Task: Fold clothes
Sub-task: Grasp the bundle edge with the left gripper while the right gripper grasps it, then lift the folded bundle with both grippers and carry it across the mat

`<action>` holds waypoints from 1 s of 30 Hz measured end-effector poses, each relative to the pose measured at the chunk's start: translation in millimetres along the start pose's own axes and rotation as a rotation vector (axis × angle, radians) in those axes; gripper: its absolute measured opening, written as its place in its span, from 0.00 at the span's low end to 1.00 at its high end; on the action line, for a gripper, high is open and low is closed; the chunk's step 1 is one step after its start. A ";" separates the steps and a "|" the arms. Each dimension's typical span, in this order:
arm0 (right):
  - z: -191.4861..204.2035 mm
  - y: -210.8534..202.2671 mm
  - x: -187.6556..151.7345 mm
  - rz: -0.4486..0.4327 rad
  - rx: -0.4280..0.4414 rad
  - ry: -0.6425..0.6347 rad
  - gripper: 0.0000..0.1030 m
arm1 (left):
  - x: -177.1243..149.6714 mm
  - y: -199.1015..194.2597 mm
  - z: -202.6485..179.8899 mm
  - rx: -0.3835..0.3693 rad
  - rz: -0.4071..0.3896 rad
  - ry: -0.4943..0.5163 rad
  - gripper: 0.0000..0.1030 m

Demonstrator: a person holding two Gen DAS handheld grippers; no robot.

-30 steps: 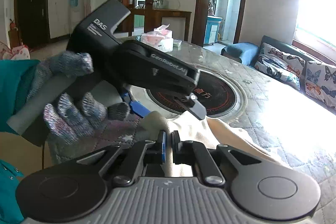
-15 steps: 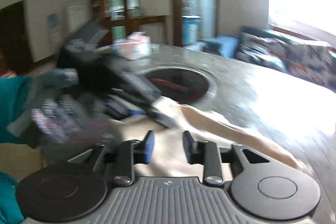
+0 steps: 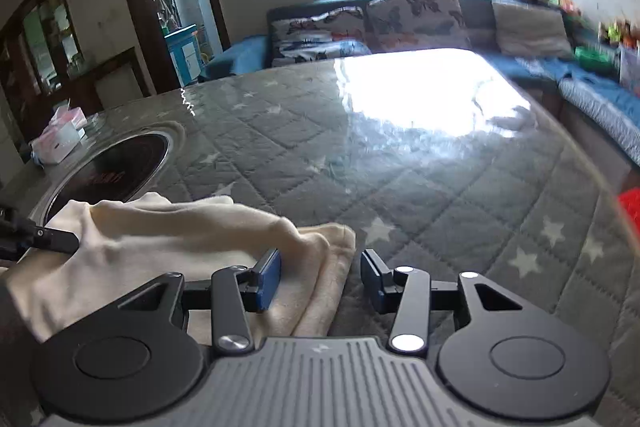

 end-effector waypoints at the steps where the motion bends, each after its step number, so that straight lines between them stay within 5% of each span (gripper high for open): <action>1: -1.5 1.1 -1.8 -0.002 0.004 0.010 0.44 | -0.1 -0.2 -1.5 0.004 -0.003 0.014 0.25; 6: -8.1 -10.4 -4.4 -0.033 0.023 0.035 0.13 | -1.3 -3.8 -13.2 0.032 -0.038 0.080 0.23; 15: -26.0 -52.4 -3.5 -0.140 -0.010 0.044 0.10 | -4.3 3.3 -71.0 -0.015 -0.063 0.225 0.15; 26: -117.0 -103.5 -2.9 -0.132 -0.281 0.064 0.10 | -40.8 69.3 -169.4 -0.162 0.055 0.376 0.13; 30: -141.6 -104.9 -4.1 -0.101 -0.339 0.071 0.10 | -54.4 86.7 -186.5 -0.148 0.064 0.422 0.13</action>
Point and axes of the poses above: each gripper's, at about its wrist camera, not at the fingertips, and y roughly the way its jaws point, z to its left, x to its top, the point moved 3 cm from there along y, roughly the way its jaws point, and after that the axes turned 10 degrees about -y, right-handed, at the moved point
